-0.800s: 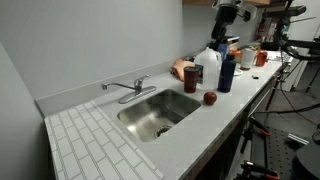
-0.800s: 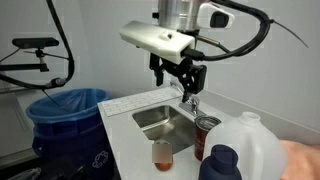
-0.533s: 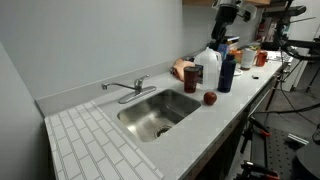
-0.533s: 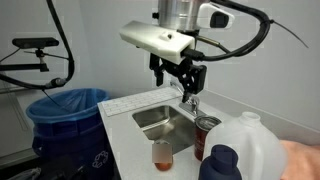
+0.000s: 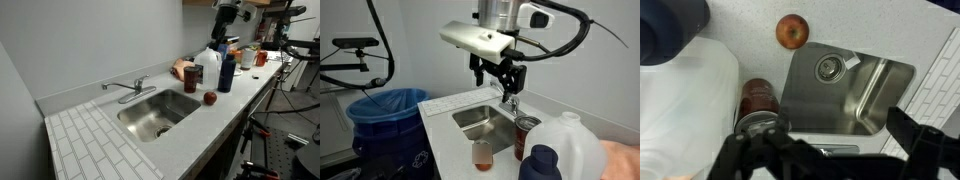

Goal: Pull the faucet nozzle to the center

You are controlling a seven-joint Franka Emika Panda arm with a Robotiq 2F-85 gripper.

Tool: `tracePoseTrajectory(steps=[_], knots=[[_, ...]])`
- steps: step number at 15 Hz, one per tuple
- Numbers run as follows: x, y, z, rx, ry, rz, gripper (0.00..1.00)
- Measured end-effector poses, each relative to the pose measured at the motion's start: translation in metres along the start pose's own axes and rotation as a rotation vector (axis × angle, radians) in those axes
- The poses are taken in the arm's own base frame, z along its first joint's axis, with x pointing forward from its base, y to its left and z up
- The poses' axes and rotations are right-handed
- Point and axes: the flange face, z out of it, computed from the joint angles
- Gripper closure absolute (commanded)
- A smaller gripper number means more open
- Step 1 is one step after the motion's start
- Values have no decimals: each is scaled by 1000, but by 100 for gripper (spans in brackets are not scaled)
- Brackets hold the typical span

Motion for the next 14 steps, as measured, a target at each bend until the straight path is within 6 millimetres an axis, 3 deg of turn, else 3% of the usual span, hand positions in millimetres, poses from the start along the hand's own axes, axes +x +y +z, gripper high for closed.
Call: tracePoseTrajectory(steps=[6, 9, 14], knots=[[3, -7, 8, -19, -25, -19, 0], [11, -28, 35, -32, -94, -67, 0], [29, -81, 97, -56, -237, -192, 0]])
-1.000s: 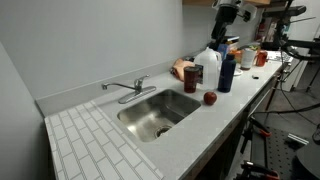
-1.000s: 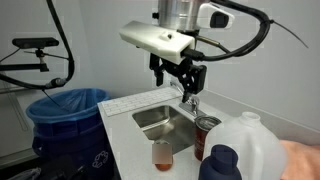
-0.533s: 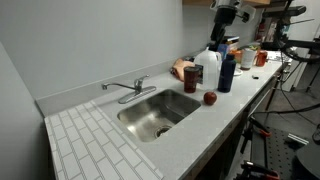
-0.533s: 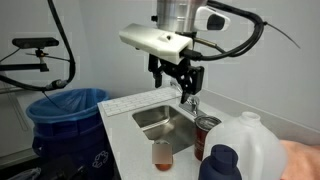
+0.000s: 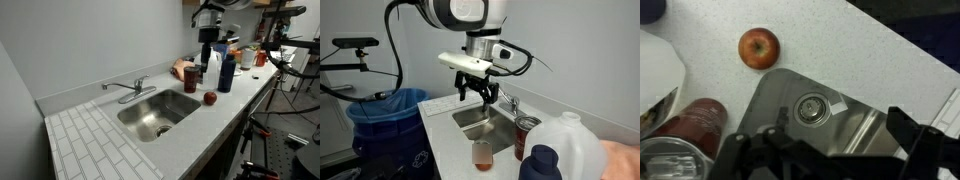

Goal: Pull the faucet nozzle to the center

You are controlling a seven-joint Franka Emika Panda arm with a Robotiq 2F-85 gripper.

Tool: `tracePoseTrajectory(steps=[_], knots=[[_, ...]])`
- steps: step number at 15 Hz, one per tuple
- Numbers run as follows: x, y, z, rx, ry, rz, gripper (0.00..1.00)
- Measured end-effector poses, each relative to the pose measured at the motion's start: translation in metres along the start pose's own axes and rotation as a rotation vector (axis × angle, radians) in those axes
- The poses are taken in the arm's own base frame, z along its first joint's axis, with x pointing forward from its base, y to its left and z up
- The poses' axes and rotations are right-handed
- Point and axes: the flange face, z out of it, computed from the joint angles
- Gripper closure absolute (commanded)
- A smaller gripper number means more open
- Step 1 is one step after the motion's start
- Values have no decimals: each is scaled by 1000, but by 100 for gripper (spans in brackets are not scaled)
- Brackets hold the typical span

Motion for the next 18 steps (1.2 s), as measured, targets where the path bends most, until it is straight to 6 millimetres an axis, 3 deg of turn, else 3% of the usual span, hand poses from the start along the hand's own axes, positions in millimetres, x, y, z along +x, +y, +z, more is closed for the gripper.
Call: tracePoseTrajectory(steps=[5, 8, 11, 18], knots=[[47, -63, 29, -60, -83, -151, 0], [75, -103, 30, -101, -87, -235, 0], [98, -130, 26, -163, -70, -315, 0], [99, -130, 28, -163, -75, -315, 0]])
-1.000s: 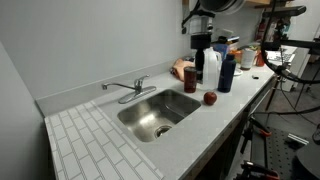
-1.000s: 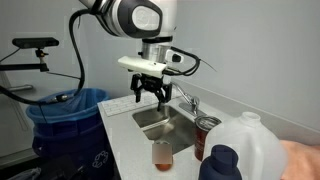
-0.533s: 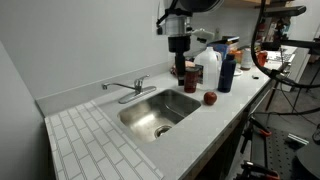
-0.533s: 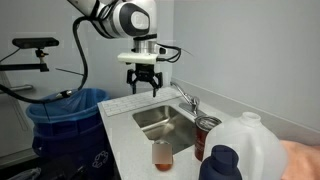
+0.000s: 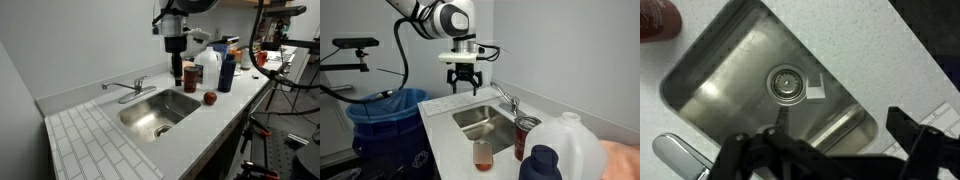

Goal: Pull the faucet nozzle to the center

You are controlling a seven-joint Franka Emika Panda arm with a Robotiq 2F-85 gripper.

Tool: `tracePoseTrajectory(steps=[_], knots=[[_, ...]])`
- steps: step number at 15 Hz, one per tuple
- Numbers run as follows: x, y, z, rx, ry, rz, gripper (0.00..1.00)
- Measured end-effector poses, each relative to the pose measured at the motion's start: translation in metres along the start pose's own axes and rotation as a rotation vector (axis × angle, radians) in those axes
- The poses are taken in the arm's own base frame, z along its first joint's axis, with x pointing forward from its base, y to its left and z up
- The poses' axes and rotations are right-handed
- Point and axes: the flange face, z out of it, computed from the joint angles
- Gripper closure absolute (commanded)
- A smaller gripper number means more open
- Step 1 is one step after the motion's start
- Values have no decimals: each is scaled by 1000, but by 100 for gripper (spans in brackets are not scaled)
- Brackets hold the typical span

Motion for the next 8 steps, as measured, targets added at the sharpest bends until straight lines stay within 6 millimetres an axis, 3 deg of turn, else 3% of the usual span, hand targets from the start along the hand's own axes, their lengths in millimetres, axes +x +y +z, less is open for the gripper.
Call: tracePoseTrajectory(steps=[4, 8], knots=[[3, 1, -1, -7, 17, -6, 0], [36, 13, -10, -47, 119, -36, 0]])
